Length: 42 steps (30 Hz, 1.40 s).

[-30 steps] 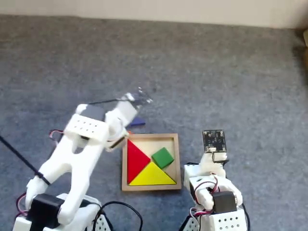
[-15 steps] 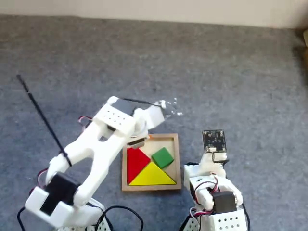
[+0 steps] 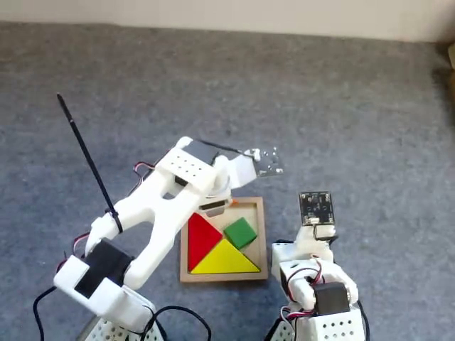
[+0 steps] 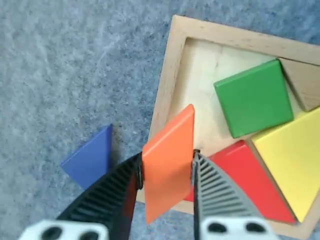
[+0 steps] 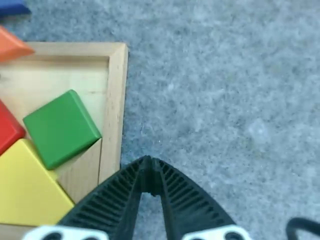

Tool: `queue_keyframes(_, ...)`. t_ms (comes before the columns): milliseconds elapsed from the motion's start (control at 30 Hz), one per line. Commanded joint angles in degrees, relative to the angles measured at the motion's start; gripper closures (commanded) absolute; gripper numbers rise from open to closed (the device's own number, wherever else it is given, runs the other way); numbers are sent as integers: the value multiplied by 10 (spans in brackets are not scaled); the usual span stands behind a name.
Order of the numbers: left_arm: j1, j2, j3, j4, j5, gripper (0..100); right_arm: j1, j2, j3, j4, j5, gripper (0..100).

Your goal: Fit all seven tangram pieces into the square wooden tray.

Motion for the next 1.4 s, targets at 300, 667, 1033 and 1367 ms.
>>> queue_keyframes(300,7,-5,-43,48,3,849,9,-10,78,3,9,994)
queue_keyframes(667,7,0,-76,76,30,803,9,-10,78,3,9,994)
queue_keyframes(1033,3,-5,-77,75,31,805,9,-10,78,3,9,994)
queue_keyframes(1367,3,1,-74,47,120,819,9,-10,78,3,9,994)
